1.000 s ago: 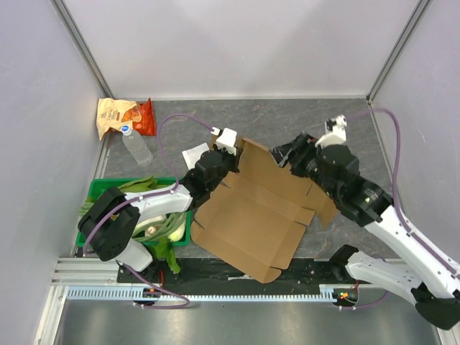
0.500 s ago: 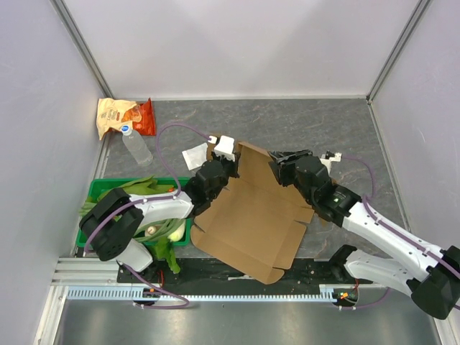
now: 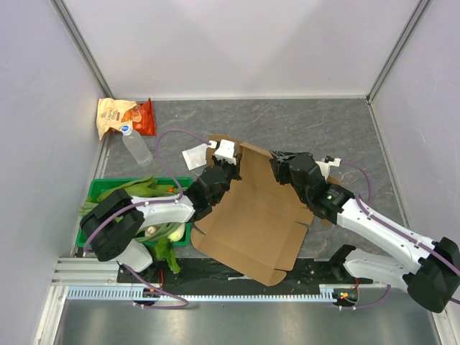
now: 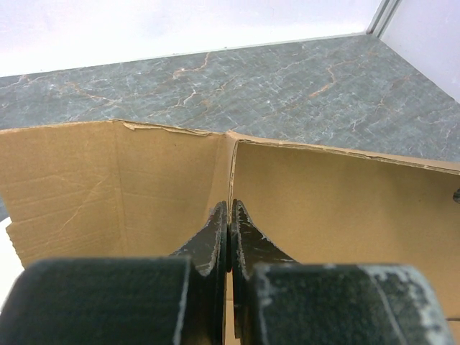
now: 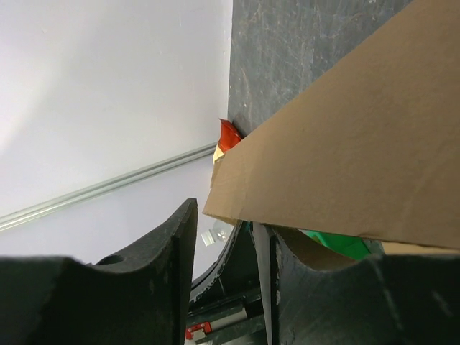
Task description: Fold the paper box
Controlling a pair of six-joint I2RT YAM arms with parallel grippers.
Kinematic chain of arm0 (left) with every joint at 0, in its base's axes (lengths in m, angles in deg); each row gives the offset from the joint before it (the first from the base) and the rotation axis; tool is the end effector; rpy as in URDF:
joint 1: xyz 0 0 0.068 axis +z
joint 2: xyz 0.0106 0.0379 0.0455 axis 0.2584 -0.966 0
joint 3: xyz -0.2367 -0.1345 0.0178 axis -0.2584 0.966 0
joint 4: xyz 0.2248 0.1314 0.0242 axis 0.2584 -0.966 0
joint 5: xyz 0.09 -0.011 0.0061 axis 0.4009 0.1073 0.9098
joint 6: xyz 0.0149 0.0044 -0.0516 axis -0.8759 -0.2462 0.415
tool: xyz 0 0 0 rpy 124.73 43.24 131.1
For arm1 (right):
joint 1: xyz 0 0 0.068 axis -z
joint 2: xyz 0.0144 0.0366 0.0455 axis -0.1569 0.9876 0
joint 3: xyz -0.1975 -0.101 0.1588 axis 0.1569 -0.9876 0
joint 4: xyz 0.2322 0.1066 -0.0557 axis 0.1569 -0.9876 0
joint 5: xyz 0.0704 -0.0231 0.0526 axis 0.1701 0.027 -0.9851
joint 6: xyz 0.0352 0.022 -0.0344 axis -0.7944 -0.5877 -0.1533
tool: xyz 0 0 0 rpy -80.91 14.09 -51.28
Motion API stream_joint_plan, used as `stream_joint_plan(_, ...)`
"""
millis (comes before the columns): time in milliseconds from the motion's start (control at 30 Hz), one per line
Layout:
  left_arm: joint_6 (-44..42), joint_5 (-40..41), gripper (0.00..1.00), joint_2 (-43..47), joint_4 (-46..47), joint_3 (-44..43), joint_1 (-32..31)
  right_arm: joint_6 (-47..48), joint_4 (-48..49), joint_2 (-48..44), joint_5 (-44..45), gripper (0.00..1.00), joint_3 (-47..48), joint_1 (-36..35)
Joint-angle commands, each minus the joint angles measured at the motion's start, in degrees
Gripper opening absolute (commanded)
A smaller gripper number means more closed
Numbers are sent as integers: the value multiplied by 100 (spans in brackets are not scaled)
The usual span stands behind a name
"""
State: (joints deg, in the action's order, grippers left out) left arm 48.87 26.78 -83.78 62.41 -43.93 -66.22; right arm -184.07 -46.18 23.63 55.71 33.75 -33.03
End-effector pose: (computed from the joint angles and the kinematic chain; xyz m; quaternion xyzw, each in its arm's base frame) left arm 0.2150 -0.2416 0.2313 0.1041 0.7102 -0.1855 0.6711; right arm 0.1872 0.1461 0.2855 0.5830 0.5946 0.4549 0.3158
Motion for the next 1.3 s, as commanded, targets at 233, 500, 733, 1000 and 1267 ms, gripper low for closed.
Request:
stream_joint_plan(233,183,227,2,220,711,209,-70,-788,173,143,699,30,-272,-21)
stream_joint_plan(500,542,-256,42,536,589,542,-70,-709,603,257,928,4,-614,66)
stream_joint_plan(733,930,-538,70,2319,-1096,929,0,414,1929,38,692,0,-1141,505)
stream_joint_plan(1000,1219,-3142,72,3098,-2549,763,2310,1750,4365,222,-838,0,-2126,1587)
stream_joint_plan(1267,1055,-3894,88,1259,-1654,131,2681,2824,4155,134,-1392,0,-1670,1657)
